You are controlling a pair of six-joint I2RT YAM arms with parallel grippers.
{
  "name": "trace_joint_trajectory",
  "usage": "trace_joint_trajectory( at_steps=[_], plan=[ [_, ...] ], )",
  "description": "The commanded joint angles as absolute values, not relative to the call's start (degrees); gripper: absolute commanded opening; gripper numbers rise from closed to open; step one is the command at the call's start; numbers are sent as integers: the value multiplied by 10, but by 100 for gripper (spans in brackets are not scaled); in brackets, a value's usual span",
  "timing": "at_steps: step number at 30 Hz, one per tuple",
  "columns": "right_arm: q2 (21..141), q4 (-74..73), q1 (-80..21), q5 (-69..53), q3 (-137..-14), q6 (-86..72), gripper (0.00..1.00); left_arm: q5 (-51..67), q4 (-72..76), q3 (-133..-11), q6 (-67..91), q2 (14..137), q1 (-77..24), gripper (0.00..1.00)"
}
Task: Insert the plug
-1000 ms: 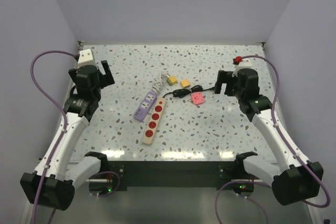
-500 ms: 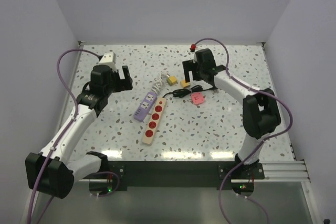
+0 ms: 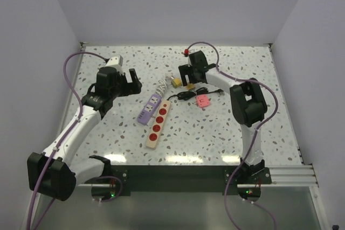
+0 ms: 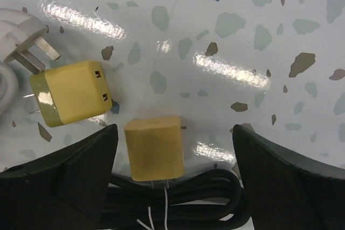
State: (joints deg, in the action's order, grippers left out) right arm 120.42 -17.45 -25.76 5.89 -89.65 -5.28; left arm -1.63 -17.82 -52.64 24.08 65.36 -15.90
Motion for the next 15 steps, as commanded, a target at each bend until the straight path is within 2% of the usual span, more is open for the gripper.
trace_joint_trajectory(
  at_steps=[1, 5, 8, 9, 12, 13, 14, 15],
  plan=[
    [1226, -201, -264, 40, -932, -44, 89, -4, -183, -546, 244, 650, -163, 100],
    [1233, -207, -265, 30, -925, -46, 85, -3, -187, -547, 243, 646, -164, 100],
    [1240, -214, -265, 16, -918, -48, 73, 18, -185, -548, 237, 645, -167, 100],
    [1242, -215, -265, 11, -917, -48, 62, 23, -185, -548, 234, 645, -167, 100],
    [1239, -236, -265, 1, -928, -49, 39, 36, -186, -548, 222, 642, -171, 100],
    [1233, -241, -265, 1, -930, -58, 12, 40, -186, -548, 220, 642, -173, 100],
    [1224, -244, -265, 1, -929, -66, 0, 48, -181, -544, 215, 640, -176, 100],
    [1197, -243, -265, -10, -927, -75, 0, 54, -176, -541, 214, 639, -178, 100]
  ],
)
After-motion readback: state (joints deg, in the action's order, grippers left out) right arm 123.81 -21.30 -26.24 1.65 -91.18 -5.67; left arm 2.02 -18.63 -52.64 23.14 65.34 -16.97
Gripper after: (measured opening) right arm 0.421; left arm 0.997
